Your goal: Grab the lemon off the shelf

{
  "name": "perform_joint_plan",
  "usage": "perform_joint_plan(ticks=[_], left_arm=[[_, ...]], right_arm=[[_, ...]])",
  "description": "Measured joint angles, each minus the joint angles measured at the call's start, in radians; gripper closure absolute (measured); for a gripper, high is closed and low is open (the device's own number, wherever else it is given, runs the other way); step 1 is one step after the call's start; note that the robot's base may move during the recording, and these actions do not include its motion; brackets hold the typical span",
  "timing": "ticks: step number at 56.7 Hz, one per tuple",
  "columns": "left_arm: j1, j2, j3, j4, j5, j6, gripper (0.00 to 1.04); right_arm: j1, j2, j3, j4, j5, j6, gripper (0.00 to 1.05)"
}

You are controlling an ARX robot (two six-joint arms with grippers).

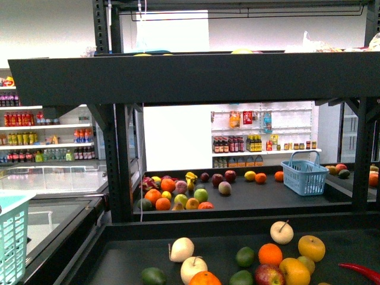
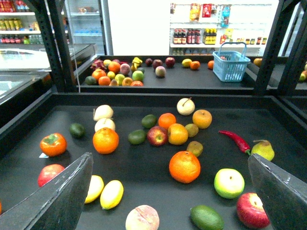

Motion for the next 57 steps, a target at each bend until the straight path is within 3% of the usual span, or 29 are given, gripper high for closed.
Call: perform_joint_plan(ticks=[18,23,30,37,44,57], left_arm=[[0.000,0.000,0.000,0.000,0.000,0.000,0.08],[-0.016,0.103,0.050,-0.112,-0.013,-0.124,0.08],[-0.013,0.332,0.140,-0.013,0.051,-0.288,0.08],[0.067,0.568,0.307,0.130,0.172,-0.435,0.08],[0.209,0.803,0.481,0.197,0.317,-0.603,0.08],[0.390,1.166,0.697,0.253,0.414,-0.878,0.08]], right_arm=[[0.000,0.000,0.000,0.000,-0.001,0.000,0.07],[0.000,0.000,0.000,0.000,0.000,0.000,0.07],[0.000,0.000,0.000,0.000,-0.001,0.000,0.07],[0.000,0.000,0.000,0.000,-0.001,0.000,0.07],[0.000,0.000,0.000,0.000,-0.001,0.000,0.07],[0.000,0.000,0.000,0.000,-0.001,0.000,0.07]])
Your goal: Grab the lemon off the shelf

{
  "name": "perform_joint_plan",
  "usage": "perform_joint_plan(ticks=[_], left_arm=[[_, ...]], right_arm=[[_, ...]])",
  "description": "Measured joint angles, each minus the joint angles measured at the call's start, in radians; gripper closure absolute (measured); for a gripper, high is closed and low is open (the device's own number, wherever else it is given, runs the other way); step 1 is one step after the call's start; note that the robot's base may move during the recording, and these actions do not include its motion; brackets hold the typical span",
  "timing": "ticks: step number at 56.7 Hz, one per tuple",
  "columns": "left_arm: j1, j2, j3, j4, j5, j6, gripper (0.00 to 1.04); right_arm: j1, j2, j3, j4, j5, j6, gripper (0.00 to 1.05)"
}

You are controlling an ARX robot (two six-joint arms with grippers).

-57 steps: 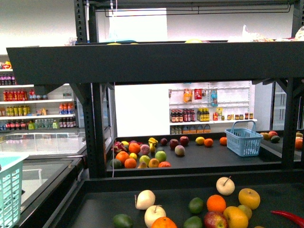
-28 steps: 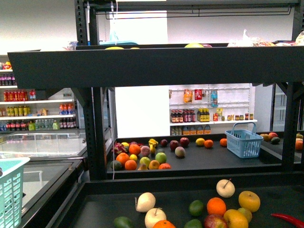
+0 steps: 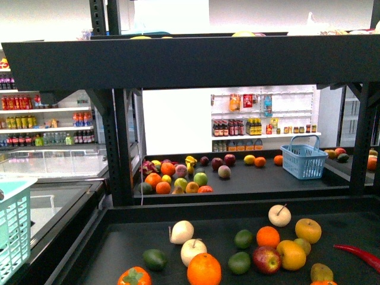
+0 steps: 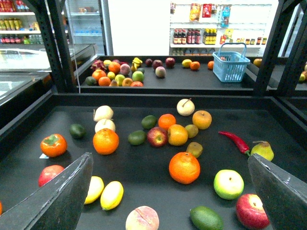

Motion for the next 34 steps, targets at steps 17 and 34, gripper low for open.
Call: perform_joint_plan(ticks=[17,34], left_arm=[[0.081,0.330,0.231,0.104,0.030,-0.180,0.08],[0.097,0.554,0.410,0.149,0.026,-0.277,0.08]], right_arm=[[0.000,0.000,0.000,0.000,0.000,0.000,0.07],[0.000,0.000,0.000,0.000,0.000,0.000,0.07]])
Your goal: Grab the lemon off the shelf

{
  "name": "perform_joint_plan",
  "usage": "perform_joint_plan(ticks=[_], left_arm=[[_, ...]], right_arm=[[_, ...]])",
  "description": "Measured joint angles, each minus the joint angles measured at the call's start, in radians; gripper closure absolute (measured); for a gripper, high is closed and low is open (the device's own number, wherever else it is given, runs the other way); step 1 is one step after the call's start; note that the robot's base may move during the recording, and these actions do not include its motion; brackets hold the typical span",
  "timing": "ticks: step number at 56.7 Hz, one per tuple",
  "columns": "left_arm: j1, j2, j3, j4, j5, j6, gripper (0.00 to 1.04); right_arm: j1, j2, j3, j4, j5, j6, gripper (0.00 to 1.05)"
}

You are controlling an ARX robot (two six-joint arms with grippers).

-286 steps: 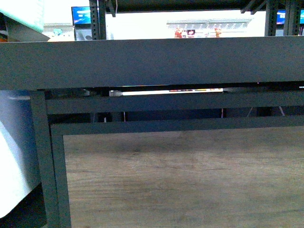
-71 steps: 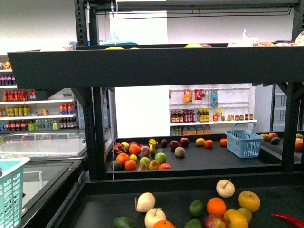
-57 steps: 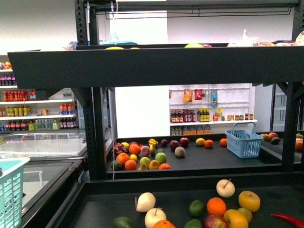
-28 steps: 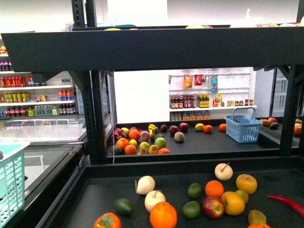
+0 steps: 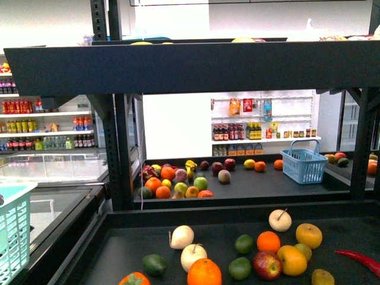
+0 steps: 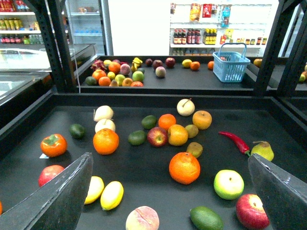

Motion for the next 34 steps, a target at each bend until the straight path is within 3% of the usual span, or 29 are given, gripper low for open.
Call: perform_joint_plan(ticks=[34], left_arm=[[-0.029,0.191,0.199,0.062,-0.064,-0.078,0.08]], right_arm=[[0.000,0.000,0.000,0.000,0.000,0.000,0.07]])
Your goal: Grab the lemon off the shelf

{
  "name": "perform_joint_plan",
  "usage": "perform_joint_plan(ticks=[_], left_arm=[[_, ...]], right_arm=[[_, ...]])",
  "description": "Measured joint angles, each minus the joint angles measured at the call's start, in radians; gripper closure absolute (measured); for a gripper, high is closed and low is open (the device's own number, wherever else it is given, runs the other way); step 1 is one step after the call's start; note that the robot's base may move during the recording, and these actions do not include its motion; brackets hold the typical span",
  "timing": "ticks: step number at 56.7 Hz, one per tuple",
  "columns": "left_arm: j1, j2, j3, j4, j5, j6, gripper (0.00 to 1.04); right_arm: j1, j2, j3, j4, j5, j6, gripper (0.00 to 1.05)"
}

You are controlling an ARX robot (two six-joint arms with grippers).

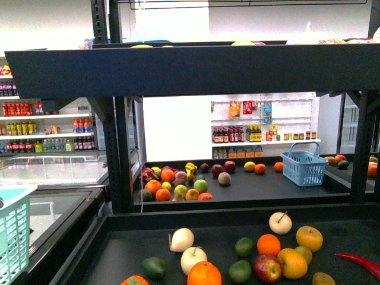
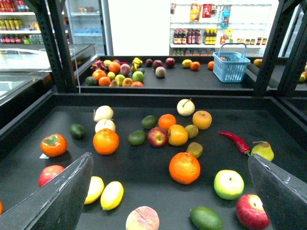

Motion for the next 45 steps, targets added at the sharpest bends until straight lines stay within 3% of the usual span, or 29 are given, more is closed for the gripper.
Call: perform_joint_plan(ticks=[7,32,45], left_arm=[[-0.008,0.004,0.005,0.000,-0.009,0.000,0.10],[-0.011,-0.020,-0.013,-0.047,-0.015,0.037,0.82],[-0.025,-0.099,-0.052,-0.096,-0.005,0.089,0.89]], right_arm=[[0.000,0.000,0.000,0.000,0.000,0.000,0.07],[0.000,0.000,0.000,0.000,0.000,0.000,0.07],[0.000,0.000,0.000,0.000,0.000,0.000,0.07]])
